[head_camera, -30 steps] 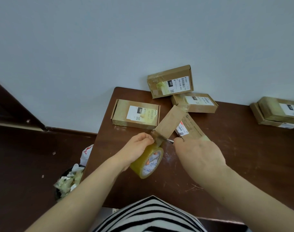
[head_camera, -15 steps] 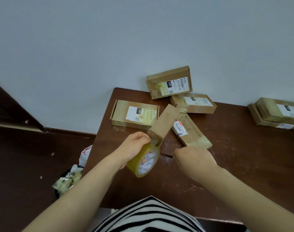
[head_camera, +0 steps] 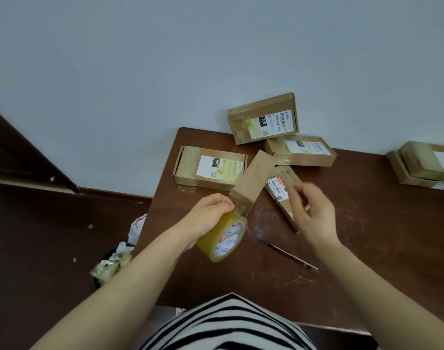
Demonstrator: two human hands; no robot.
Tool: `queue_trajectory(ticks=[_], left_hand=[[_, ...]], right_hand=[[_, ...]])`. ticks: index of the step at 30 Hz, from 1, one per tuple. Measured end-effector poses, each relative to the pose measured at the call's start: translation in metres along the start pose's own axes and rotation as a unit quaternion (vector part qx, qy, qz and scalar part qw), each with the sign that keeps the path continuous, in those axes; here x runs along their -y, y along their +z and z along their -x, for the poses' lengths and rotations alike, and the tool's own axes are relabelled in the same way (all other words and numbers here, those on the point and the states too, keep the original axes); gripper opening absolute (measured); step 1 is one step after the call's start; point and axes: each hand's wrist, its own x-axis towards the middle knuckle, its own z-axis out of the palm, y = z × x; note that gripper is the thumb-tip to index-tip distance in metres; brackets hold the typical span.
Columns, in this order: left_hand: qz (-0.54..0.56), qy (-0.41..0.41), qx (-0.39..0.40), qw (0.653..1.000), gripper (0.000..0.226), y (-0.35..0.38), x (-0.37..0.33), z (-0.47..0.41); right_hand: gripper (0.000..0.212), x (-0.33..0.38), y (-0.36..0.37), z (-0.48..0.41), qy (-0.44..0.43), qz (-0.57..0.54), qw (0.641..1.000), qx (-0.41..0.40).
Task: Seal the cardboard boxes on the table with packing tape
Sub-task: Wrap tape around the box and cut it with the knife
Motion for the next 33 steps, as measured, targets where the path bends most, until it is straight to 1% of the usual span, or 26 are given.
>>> queue_trajectory(ticks=[1, 2, 3, 5, 6, 7, 10, 12, 13, 14, 15, 16, 17, 19, 21, 24, 28, 32, 33], left_hand=[[0.005, -0.002, 0.000, 1.000, 0.016, 0.000, 0.000, 0.000], [0.011, -0.003, 0.000, 1.000, 0.015, 0.000, -0.001, 0.000], [0.016, -0.003, 0.001, 1.000, 0.015, 0.001, -0.001, 0.001], [0.019, -0.001, -0.001, 1.000, 0.014, 0.002, -0.001, 0.000], [0.014, 0.002, -0.005, 1.000, 0.015, 0.002, -0.001, 0.000], [0.007, 0.007, -0.009, 1.000, 0.015, 0.002, -0.001, 0.000], [-0.055, 0.030, -0.023, 0.998, 0.015, -0.002, -0.001, -0.004], [-0.132, 0.049, -0.016, 0.990, 0.017, -0.006, -0.001, -0.007], [-0.189, 0.051, -0.011, 0.981, 0.017, -0.008, 0.000, -0.008], [-0.247, 0.045, -0.010, 0.968, 0.016, -0.010, 0.002, -0.008], [-0.284, 0.034, -0.016, 0.958, 0.015, -0.013, 0.007, -0.007], [-0.287, 0.023, -0.025, 0.957, 0.015, -0.015, 0.011, -0.005], [-0.258, 0.014, -0.034, 0.965, 0.016, -0.018, 0.015, -0.004], [-0.161, -0.002, -0.049, 0.986, 0.020, -0.020, 0.018, -0.004], [-0.100, -0.002, -0.064, 0.993, 0.023, -0.019, 0.016, -0.005], [-0.070, -0.002, -0.081, 0.994, 0.024, -0.020, 0.013, -0.006], [-0.026, -0.011, -0.093, 0.995, 0.020, -0.025, 0.012, -0.004], [-0.013, -0.018, -0.092, 0.996, 0.018, -0.022, 0.014, -0.001], [-0.014, -0.021, -0.088, 0.996, 0.017, -0.021, 0.014, 0.000]], right_hand=[[0.017, 0.020, -0.002, -0.006, -0.071, -0.056, 0.996, -0.012], [0.024, 0.037, -0.001, -0.011, -0.128, -0.081, 0.988, 0.019], [0.032, 0.050, 0.003, -0.014, -0.163, -0.072, 0.981, 0.078], [0.042, 0.060, 0.015, -0.017, -0.194, -0.004, 0.963, 0.188], [0.044, 0.060, 0.020, -0.016, -0.195, 0.028, 0.956, 0.215], [0.045, 0.058, 0.025, -0.015, -0.197, 0.049, 0.953, 0.224], [0.043, 0.050, 0.031, -0.013, -0.236, 0.067, 0.950, 0.192], [0.044, 0.046, 0.034, -0.011, -0.256, 0.068, 0.951, 0.160], [0.044, 0.044, 0.036, -0.010, -0.259, 0.062, 0.954, 0.140], [0.042, 0.043, 0.038, -0.011, -0.263, 0.055, 0.956, 0.119], [0.040, 0.041, 0.040, -0.011, -0.268, 0.051, 0.957, 0.100], [0.038, 0.041, 0.043, -0.012, -0.273, 0.052, 0.957, 0.086], [0.037, 0.040, 0.045, -0.012, -0.273, 0.056, 0.958, 0.073], [0.033, 0.039, 0.051, -0.012, -0.263, 0.061, 0.962, 0.044], [0.026, 0.038, 0.058, -0.011, -0.260, 0.059, 0.964, 0.021], [0.024, 0.040, 0.065, -0.012, -0.270, 0.064, 0.961, 0.002], [0.018, 0.037, 0.066, -0.013, -0.297, 0.087, 0.951, -0.003], [0.009, 0.042, 0.066, -0.015, -0.286, 0.116, 0.951, -0.036], [0.011, 0.043, 0.066, -0.015, -0.284, 0.123, 0.950, -0.045]])
